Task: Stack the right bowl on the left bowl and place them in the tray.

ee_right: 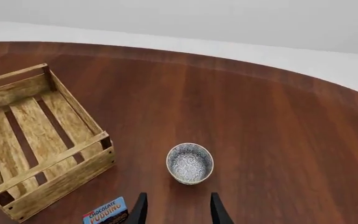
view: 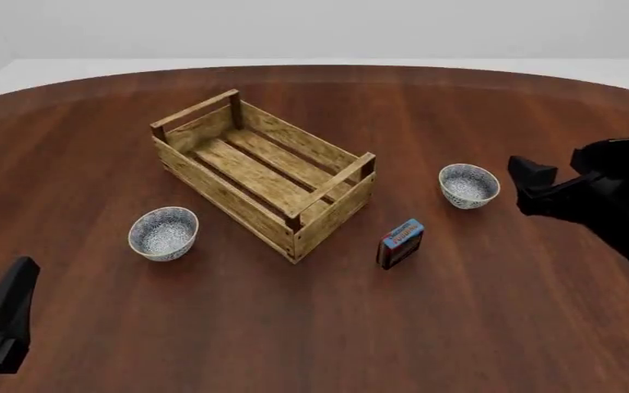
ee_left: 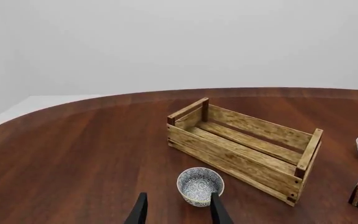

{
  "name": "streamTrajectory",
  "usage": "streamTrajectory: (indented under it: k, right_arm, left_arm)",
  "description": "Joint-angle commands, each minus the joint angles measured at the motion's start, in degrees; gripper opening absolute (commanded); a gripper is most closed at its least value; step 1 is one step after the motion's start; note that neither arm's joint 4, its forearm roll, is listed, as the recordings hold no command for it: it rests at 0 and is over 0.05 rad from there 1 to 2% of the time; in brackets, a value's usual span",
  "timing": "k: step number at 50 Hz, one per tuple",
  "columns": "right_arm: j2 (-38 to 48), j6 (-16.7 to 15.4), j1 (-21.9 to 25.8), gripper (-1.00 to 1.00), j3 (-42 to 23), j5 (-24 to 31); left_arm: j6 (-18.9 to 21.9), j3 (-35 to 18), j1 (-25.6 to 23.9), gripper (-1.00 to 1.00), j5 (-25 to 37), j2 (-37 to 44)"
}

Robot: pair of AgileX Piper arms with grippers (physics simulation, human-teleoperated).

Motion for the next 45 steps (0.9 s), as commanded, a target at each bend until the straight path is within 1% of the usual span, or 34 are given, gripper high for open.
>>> streamTrajectory:
  k: [1, 9, 16, 24, 29, 41, 45]
  right_arm:
    - [7.0, 0.8, -1.1, 1.0, -3.8, -0.4]
    - [10.4, 1.5, -1.8, 1.0, -6.1, 0.4]
    - [14.5, 1.0, -3.5, 1.0, -8.7, 0.3]
    - [18.7, 1.6, -4.7, 1.0, -11.6, 0.4]
    - [23.3, 2.6, -4.4, 1.0, -14.0, 0.3]
    - [28.7, 2.6, -4.7, 1.0, -18.5, 2.8]
    - [30.8, 2.1, -5.8, 1.0, -19.9, 3.0]
  left_arm:
    - [-0.1, 0.0, -0.1, 1.0, 0.0, 0.2]
    - [-0.1, 0.0, -0.1, 1.0, 0.0, 0.1]
    - [-0.1, 0.0, -0.1, 1.0, 0.0, 0.2]
    - [0.0, 0.0, 0.0, 1.0, -0.3, 0.5]
    - [-0.1, 0.0, -0.1, 1.0, -0.6, 1.1]
    - [-0.3, 0.0, -0.1, 1.0, -1.3, 1.9]
    - [-0.3, 0.0, -0.3, 1.0, -1.1, 1.8]
